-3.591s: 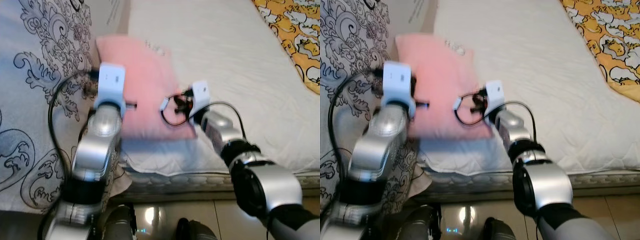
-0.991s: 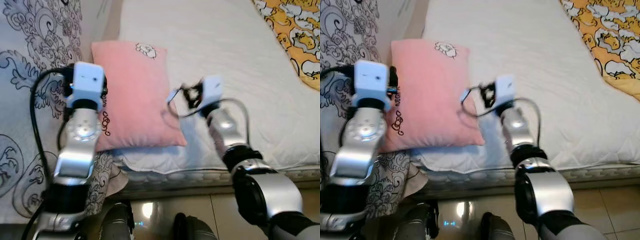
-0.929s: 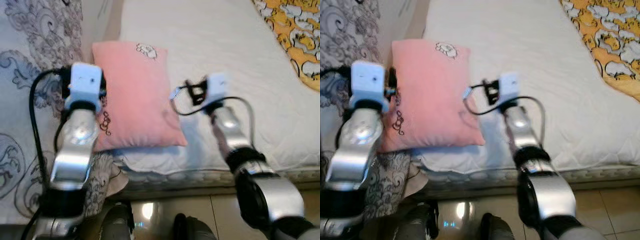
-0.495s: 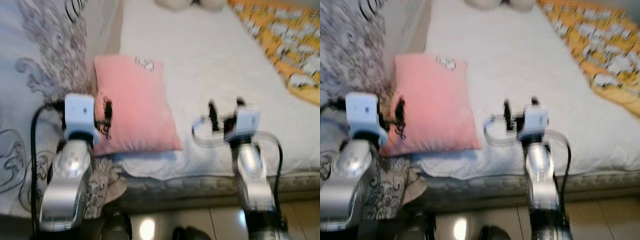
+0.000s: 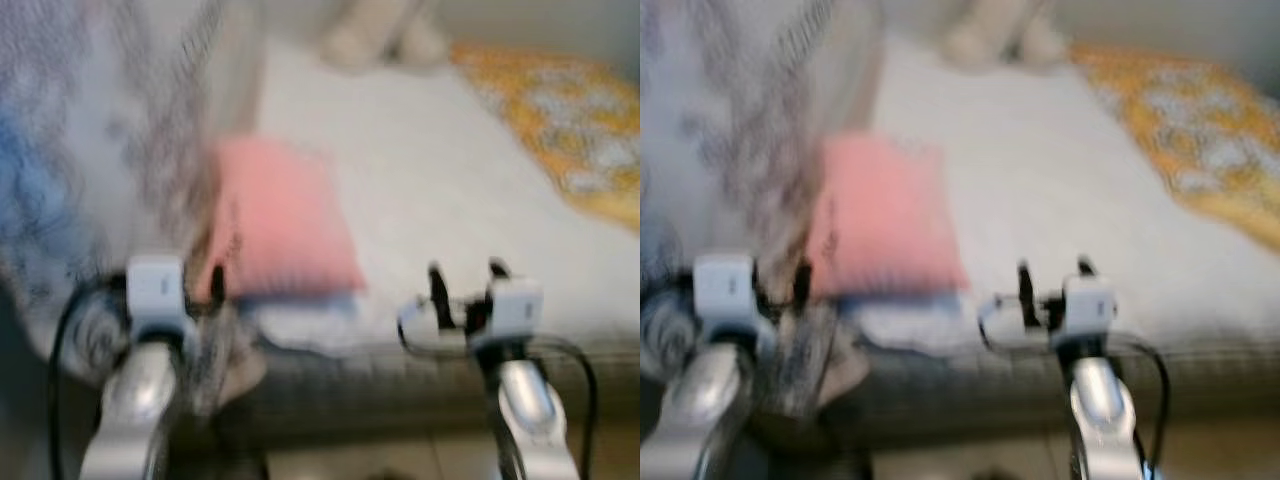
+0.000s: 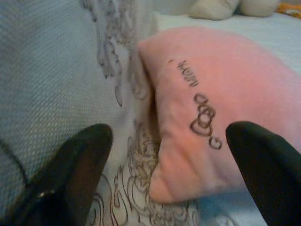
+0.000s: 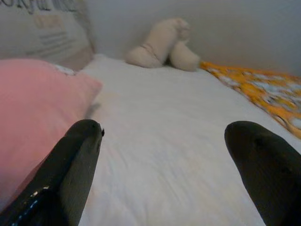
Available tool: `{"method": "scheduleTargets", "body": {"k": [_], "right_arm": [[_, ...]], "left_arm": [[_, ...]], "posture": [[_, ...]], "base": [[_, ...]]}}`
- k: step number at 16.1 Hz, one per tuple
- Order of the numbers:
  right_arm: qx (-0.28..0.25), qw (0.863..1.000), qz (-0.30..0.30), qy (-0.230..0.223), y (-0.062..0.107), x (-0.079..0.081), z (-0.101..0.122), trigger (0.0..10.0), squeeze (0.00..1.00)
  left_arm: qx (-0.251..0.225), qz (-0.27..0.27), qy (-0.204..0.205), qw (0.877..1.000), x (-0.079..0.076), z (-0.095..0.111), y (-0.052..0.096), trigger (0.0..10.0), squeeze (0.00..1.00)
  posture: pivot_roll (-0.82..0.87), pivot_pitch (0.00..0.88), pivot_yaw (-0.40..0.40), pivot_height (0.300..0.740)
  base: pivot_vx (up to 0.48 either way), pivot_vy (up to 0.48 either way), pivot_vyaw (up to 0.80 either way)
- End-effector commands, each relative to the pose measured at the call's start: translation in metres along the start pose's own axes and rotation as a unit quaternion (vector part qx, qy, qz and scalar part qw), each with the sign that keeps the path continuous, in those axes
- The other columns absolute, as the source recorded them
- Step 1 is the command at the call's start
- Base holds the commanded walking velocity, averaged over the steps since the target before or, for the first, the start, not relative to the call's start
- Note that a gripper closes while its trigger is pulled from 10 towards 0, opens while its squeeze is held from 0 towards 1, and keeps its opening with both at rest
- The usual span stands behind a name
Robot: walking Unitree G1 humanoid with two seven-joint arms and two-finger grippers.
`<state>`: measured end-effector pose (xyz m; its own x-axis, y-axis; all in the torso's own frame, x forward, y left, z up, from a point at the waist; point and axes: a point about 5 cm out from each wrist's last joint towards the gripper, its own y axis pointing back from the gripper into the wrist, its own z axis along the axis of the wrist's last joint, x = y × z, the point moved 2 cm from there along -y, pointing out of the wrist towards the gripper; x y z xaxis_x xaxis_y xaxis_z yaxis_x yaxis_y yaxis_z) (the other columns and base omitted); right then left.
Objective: Clean up the room
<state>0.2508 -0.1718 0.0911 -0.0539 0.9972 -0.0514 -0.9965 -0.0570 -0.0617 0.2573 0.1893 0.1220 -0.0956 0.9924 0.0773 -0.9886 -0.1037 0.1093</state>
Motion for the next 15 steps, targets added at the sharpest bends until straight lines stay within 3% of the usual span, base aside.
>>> {"method": "scheduleTargets", "body": {"k": [1,2,3,4,5,15], "right_arm": [[0.02,1.0,0.0,-0.01,0.003,-0.002,-0.007,10.0,1.0],[0.031,0.999,0.005,-0.023,-0.001,0.001,-0.01,10.0,1.0],[0.042,0.999,0.008,-0.028,-0.008,0.003,-0.011,10.0,0.0],[0.043,0.999,0.013,-0.028,-0.013,0.005,-0.01,10.0,0.0],[0.043,0.999,0.016,-0.028,-0.018,0.007,-0.009,10.0,0.0],[0.042,0.997,0.052,-0.035,-0.042,0.027,-0.007,10.0,0.0]], "left_arm": [[-0.008,0.022,-0.001,1.0,0.007,0.005,-0.005,10.0,1.0],[-0.014,0.022,-0.007,1.0,0.005,0.009,-0.009,10.0,0.0],[-0.026,0.023,-0.014,0.999,0.001,0.016,-0.014,10.0,0.0],[-0.031,0.022,-0.035,0.999,-0.002,0.02,-0.016,10.0,0.0],[-0.037,0.015,-0.006,0.999,-0.003,0.023,-0.017,10.0,0.0],[-0.048,0.046,-0.001,0.998,0.001,0.029,-0.023,10.0,0.0]], "posture": [[0.04,0.0,-0.052,0.74],[0.05,0.0,-0.051,0.74],[0.05,0.0,-0.049,0.74],[0.05,0.0,-0.044,0.74],[0.05,0.0,-0.043,0.74],[0.09,0.0,-0.058,0.74]], "base": [[0.0,0.0,0.0],[0.0,0.0,0.0],[0.0,0.0,0.0],[0.0,0.0,0.0],[0.0,0.0,0.0],[0.0,-0.467,0.0]]}}
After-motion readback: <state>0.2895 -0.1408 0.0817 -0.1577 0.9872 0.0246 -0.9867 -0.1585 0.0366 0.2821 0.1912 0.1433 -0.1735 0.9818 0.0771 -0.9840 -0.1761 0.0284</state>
